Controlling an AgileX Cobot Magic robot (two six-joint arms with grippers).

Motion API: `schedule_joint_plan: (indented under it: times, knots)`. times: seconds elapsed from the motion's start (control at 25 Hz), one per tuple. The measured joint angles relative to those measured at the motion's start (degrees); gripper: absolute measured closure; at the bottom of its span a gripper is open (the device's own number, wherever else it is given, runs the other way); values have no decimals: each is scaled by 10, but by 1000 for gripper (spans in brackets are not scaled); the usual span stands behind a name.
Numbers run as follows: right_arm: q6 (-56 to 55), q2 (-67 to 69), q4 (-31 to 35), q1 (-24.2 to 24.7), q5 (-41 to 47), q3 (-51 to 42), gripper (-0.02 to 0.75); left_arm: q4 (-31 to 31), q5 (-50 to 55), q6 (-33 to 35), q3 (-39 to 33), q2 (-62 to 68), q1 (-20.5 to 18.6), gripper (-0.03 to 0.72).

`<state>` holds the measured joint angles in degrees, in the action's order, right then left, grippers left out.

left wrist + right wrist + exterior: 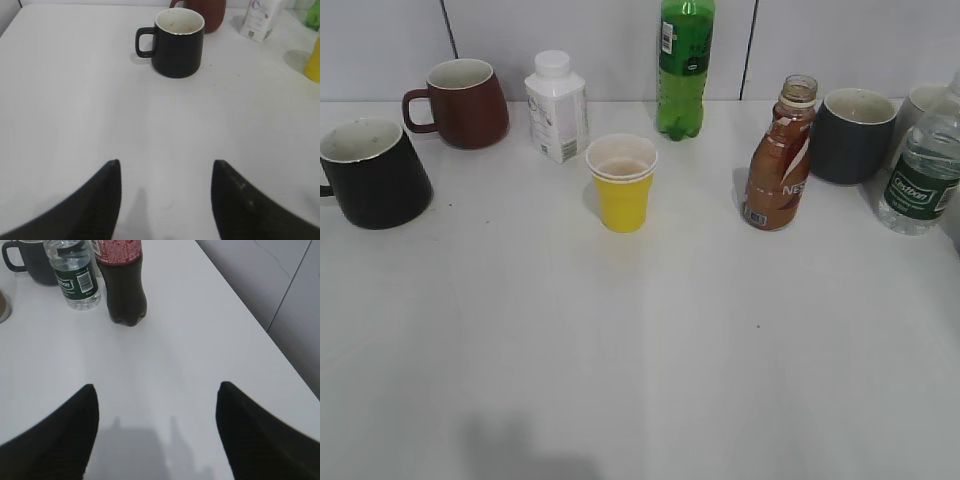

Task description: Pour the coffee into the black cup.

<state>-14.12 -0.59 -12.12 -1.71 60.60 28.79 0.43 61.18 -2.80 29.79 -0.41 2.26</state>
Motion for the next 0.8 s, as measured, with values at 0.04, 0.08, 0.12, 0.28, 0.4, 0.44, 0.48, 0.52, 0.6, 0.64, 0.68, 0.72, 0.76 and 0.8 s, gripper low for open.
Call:
schedule_joint_plan:
  times: [0.04, 0.08, 0.12, 0.28, 0.4, 0.44, 0.48, 0.52, 0.6, 0.64, 0.68, 0.72, 0.76, 0.8]
  knots:
    - [0, 0, 0, 0, 0, 0, 168, 0, 0, 0, 0, 0, 0, 253]
    - [0, 0, 0, 0, 0, 0, 168, 0, 0, 0, 0, 0, 0, 253]
    - [0, 0, 0, 0, 0, 0, 168, 0, 0, 0, 0, 0, 0, 253]
    - [0, 0, 0, 0, 0, 0, 168, 0, 0, 0, 0, 0, 0, 253]
    - [0, 0, 0, 0, 0, 0, 168, 0, 0, 0, 0, 0, 0, 253]
    - [0, 0, 0, 0, 0, 0, 168, 0, 0, 0, 0, 0, 0, 253]
    - [0, 0, 0, 0, 0, 0, 168, 0, 0, 0, 0, 0, 0, 253]
    - [0, 0, 0, 0, 0, 0, 168, 0, 0, 0, 0, 0, 0, 253]
    - [0, 0, 0, 0, 0, 0, 168, 0, 0, 0, 0, 0, 0, 253]
    - [0, 0, 0, 0, 0, 0, 168, 0, 0, 0, 0, 0, 0, 253]
    - [0, 0, 0, 0, 0, 0, 168, 0, 0, 0, 0, 0, 0, 253]
    - [0, 0, 0, 0, 0, 0, 168, 0, 0, 0, 0, 0, 0, 253]
    - [0, 0, 0, 0, 0, 0, 168, 0, 0, 0, 0, 0, 0, 253]
    - [0, 0, 0, 0, 0, 0, 168, 0, 0, 0, 0, 1, 0, 253]
